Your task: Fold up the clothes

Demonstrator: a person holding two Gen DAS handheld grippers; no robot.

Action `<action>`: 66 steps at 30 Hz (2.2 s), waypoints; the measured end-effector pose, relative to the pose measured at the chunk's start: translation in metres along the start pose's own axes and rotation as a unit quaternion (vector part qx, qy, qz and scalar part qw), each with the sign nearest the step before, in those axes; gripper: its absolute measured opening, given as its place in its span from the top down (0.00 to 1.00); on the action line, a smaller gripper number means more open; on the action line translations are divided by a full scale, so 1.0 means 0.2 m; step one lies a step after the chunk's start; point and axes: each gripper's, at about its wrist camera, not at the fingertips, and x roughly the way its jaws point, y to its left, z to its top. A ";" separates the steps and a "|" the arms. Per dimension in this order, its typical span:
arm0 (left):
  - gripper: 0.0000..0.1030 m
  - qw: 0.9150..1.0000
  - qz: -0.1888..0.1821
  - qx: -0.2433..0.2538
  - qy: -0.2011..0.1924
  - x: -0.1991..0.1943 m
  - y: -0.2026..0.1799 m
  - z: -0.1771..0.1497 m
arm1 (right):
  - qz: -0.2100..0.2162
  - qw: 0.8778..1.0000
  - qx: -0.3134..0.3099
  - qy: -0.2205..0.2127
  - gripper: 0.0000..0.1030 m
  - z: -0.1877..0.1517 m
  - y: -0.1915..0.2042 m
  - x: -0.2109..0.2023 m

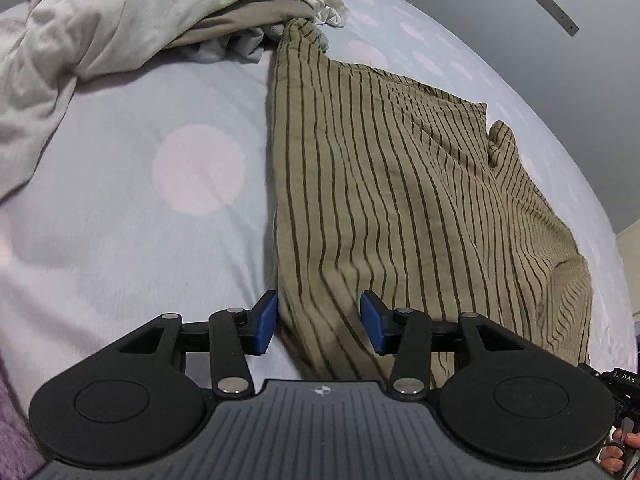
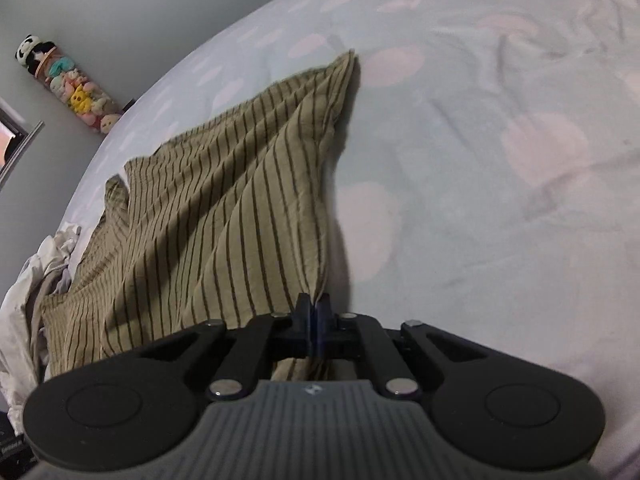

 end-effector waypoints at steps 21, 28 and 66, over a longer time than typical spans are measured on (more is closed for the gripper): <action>0.51 0.997 -0.065 -0.028 0.045 -0.04 -0.02 -0.15 | 0.017 0.999 -0.027 -0.006 0.52 -0.22 0.05 -0.28; 0.51 0.991 -0.082 -0.062 0.081 -0.02 -0.02 -0.19 | -0.015 0.998 -0.054 0.037 0.55 -0.28 0.13 -0.25; 0.54 0.994 -0.036 0.076 0.075 -0.05 -0.18 -0.28 | 0.015 0.991 -0.084 0.106 0.41 -0.31 0.14 -0.17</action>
